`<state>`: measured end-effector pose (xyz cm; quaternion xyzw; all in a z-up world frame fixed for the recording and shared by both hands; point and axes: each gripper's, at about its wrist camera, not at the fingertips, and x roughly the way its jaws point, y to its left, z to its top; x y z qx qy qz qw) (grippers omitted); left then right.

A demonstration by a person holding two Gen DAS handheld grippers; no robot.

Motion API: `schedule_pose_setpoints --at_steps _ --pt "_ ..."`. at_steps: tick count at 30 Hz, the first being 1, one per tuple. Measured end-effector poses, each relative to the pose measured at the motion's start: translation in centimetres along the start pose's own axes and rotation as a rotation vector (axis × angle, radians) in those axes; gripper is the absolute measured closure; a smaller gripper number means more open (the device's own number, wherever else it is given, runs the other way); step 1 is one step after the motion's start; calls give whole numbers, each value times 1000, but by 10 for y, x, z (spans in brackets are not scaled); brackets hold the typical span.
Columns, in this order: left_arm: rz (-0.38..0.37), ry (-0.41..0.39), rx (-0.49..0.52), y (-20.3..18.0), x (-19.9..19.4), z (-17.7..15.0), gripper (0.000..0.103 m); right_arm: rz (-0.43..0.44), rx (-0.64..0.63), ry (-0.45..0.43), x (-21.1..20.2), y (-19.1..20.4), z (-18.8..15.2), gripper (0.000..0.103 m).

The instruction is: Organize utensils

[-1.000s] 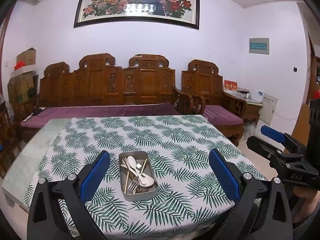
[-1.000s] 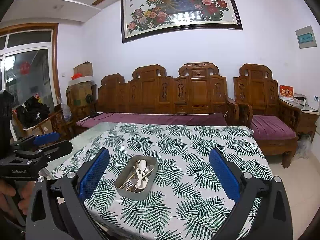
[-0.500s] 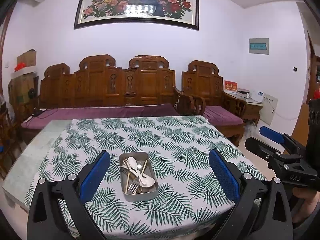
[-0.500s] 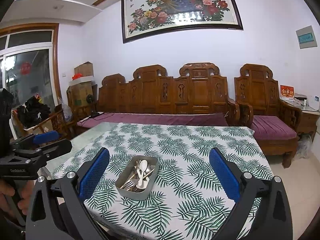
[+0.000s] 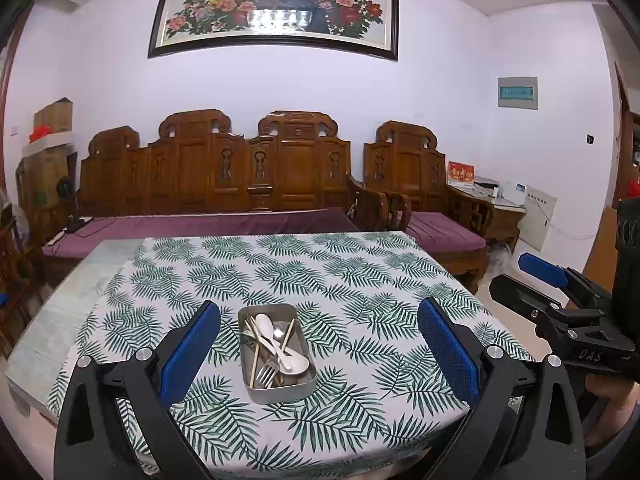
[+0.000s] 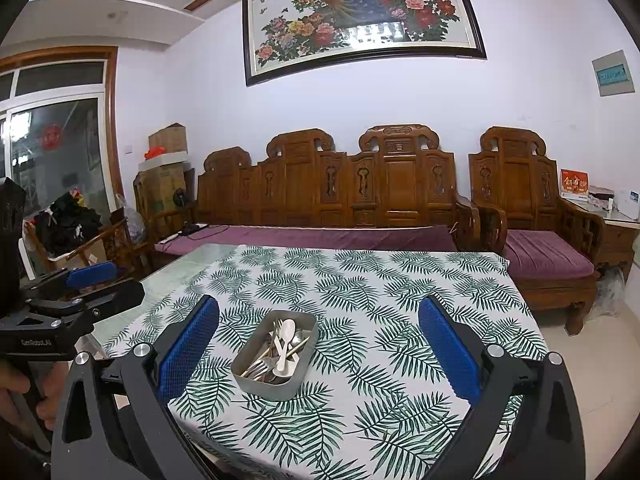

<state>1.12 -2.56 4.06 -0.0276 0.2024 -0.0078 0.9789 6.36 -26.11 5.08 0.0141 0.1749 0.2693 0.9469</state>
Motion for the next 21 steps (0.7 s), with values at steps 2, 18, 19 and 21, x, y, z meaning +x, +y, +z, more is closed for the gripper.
schedule_pose_setpoints --at_steps 2,18,19,21 --pt "0 1 0 0 0 0 8 0 0 0 -1 -1 0 3" --pt "-7 -8 -1 -2 1 -2 8 2 1 -1 2 0 0 3" --pt "-8 -8 0 -2 0 -2 8 2 2 -1 2 0 -1 3" --pt "-6 -7 0 -1 1 -2 8 3 3 -1 2 0 -2 3"
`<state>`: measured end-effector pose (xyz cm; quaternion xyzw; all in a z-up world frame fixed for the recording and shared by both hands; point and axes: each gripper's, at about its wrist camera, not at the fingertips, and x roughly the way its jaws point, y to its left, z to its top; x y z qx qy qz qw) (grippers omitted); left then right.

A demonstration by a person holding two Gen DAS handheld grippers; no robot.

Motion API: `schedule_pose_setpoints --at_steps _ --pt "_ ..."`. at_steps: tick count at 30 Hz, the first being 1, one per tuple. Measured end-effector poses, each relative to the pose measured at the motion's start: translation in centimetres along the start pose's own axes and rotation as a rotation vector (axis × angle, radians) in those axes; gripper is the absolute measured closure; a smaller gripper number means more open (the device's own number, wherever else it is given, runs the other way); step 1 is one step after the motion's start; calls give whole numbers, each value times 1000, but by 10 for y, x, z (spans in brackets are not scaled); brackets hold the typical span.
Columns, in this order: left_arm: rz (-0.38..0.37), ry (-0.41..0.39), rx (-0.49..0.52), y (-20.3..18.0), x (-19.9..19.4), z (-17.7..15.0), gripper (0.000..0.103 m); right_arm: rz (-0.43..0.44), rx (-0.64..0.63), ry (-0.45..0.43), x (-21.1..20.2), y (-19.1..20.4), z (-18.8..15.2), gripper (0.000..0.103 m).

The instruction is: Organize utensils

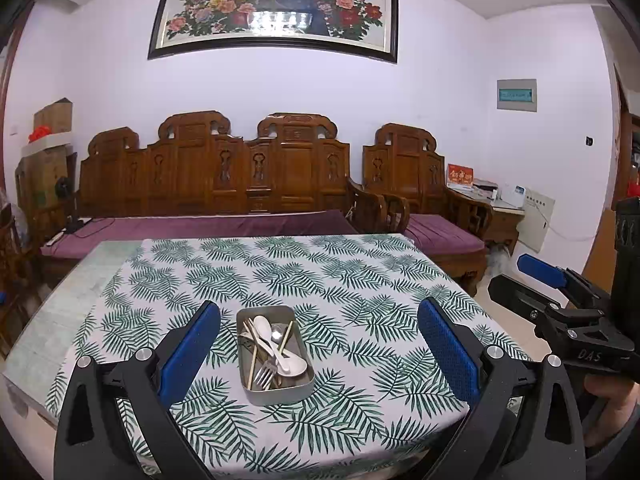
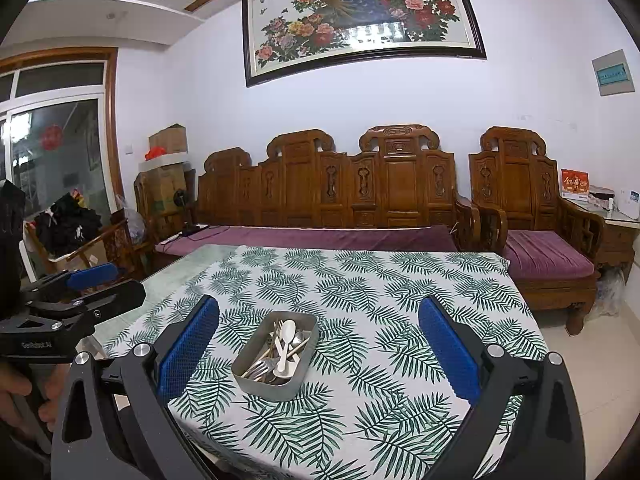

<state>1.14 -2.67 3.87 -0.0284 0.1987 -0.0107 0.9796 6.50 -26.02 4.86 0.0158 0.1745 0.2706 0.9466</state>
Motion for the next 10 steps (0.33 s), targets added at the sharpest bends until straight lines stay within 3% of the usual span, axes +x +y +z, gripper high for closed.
schedule_pose_setpoints --at_steps 10 --pt "4 0 -1 -1 -1 0 8 0 1 0 -1 0 1 3"
